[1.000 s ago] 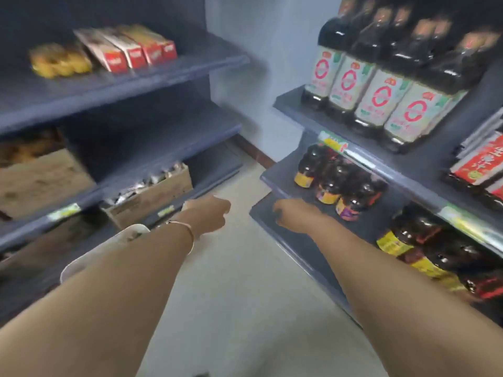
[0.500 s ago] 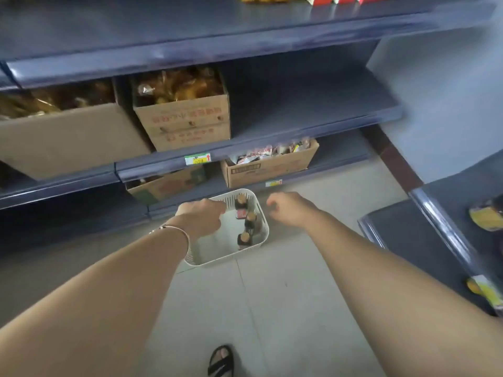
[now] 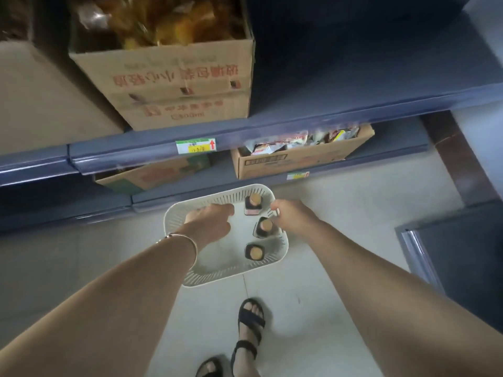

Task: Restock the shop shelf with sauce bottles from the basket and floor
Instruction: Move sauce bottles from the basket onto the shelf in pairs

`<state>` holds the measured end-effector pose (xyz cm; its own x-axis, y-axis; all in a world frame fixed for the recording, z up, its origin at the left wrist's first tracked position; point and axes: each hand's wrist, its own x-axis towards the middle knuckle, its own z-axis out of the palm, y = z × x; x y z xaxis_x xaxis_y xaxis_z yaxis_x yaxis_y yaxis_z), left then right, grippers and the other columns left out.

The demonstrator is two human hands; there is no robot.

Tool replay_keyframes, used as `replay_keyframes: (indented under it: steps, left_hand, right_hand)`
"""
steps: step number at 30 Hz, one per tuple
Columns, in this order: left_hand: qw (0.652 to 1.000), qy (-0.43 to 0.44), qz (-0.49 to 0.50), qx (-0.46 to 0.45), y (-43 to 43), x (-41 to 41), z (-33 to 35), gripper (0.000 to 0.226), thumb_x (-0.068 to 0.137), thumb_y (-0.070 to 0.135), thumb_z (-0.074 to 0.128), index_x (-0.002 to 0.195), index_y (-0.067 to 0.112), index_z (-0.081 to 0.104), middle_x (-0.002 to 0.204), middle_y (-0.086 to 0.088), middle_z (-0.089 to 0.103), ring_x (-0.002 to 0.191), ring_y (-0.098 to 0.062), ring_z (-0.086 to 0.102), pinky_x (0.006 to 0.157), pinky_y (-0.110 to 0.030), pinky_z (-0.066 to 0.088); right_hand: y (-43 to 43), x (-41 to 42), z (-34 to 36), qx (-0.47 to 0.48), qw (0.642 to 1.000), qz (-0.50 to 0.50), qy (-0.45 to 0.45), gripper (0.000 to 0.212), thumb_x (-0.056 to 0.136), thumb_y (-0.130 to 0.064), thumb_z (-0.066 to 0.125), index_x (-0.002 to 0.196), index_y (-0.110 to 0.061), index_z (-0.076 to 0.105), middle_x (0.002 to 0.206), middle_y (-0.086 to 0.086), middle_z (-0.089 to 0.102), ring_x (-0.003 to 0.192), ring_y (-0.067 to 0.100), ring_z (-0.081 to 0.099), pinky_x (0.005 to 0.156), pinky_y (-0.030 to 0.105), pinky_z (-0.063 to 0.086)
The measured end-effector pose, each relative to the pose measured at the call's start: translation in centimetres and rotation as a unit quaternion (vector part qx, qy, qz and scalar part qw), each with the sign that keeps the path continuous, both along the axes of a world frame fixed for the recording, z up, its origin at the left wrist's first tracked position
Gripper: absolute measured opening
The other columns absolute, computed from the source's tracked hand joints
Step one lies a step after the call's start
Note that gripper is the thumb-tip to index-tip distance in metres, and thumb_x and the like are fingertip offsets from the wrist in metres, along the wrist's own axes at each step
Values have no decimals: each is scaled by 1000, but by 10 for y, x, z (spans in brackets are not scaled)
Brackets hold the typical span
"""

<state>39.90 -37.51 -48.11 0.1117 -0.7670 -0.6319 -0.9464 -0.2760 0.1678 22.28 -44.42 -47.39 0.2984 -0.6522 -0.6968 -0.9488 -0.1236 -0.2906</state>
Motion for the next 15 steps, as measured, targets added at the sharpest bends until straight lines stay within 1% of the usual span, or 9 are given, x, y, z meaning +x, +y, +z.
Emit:
replay_keyframes:
  steps: [2, 5, 7, 10, 12, 13, 15]
  left_hand:
    - [999, 32, 38, 15, -13, -6, -37, 42, 88, 18, 43, 128, 31, 41, 133, -2, 51, 115, -24, 54, 81, -31, 43]
    - [993, 67, 86, 34, -23, -17, -95, 51, 86, 16, 48, 134, 26, 34, 136, -5, 46, 119, -26, 50, 91, -38, 46]
    - [991, 81, 106, 36, -28, -25, -133, 63, 84, 14, 53, 139, 26, 25, 139, -7, 40, 121, -29, 46, 93, -42, 46]
    - [987, 105, 118, 7, -39, -33, -188, 82, 81, 11, 59, 144, 30, 10, 146, -9, 29, 127, -32, 40, 95, -43, 43]
    - [984, 122, 130, -30, -48, -36, -217, 92, 79, 9, 61, 147, 27, 1, 151, -8, 22, 133, -32, 33, 103, -41, 36]
    - [980, 133, 138, -50, -53, -38, -229, 94, 78, 9, 63, 147, 26, 0, 151, -8, 22, 134, -31, 31, 107, -39, 33]
    - [967, 176, 169, -81, -64, -42, -248, 94, 75, 13, 68, 146, 25, 7, 147, -8, 32, 132, -29, 36, 109, -39, 31]
  right_hand:
    - [-4, 2, -37, -1, 1000, -26, 0, 34, 88, -19, 55, 121, -12, 55, 120, 14, 58, 107, 31, 58, 87, 32, 47]
    - [3, 5, -98, 9, 999, -52, 5, 33, 88, -14, 49, 120, -7, 50, 115, 17, 58, 107, 33, 55, 80, 31, 43]
    - [11, 8, -136, 19, 997, -68, 10, 36, 87, -13, 50, 122, -9, 47, 121, 16, 53, 112, 32, 52, 84, 33, 44]
    - [19, 13, -187, -3, 998, -57, 4, 51, 85, -14, 55, 134, -15, 39, 130, 14, 46, 121, 31, 45, 95, 37, 46]
    - [20, 15, -210, -19, 998, -58, 18, 63, 87, -16, 55, 144, -20, 28, 134, 16, 42, 122, 31, 45, 95, 38, 46]
    - [19, 15, -219, -31, 997, -63, 25, 66, 89, -16, 53, 146, -22, 23, 134, 15, 43, 120, 31, 47, 93, 37, 46]
    - [18, 14, -230, -67, 994, -80, 22, 63, 91, -15, 50, 146, -22, 21, 127, 13, 50, 113, 31, 53, 86, 37, 47]
